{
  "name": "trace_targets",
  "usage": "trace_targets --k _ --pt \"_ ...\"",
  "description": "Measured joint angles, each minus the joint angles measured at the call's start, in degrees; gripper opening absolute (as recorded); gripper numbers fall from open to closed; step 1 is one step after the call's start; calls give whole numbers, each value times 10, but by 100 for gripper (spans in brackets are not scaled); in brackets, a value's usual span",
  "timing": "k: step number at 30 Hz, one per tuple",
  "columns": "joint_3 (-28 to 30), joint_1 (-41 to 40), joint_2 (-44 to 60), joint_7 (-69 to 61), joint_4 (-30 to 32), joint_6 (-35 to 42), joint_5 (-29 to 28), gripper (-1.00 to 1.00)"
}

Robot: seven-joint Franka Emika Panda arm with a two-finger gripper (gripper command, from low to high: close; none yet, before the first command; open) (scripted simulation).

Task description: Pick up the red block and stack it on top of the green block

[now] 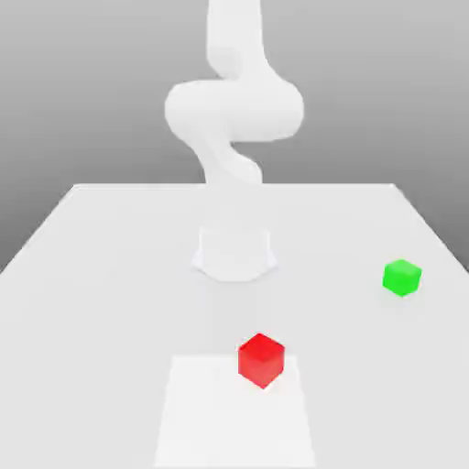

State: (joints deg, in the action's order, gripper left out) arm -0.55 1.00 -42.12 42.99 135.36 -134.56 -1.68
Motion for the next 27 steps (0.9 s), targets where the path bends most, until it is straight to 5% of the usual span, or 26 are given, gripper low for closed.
trace_targets --k 11,17,27 --pt "20 50 201 -178 185 -147 -50 0" --pt "52 96 344 -343 294 -255 -12 0" --pt "23 85 523 -414 292 -403 49 0"
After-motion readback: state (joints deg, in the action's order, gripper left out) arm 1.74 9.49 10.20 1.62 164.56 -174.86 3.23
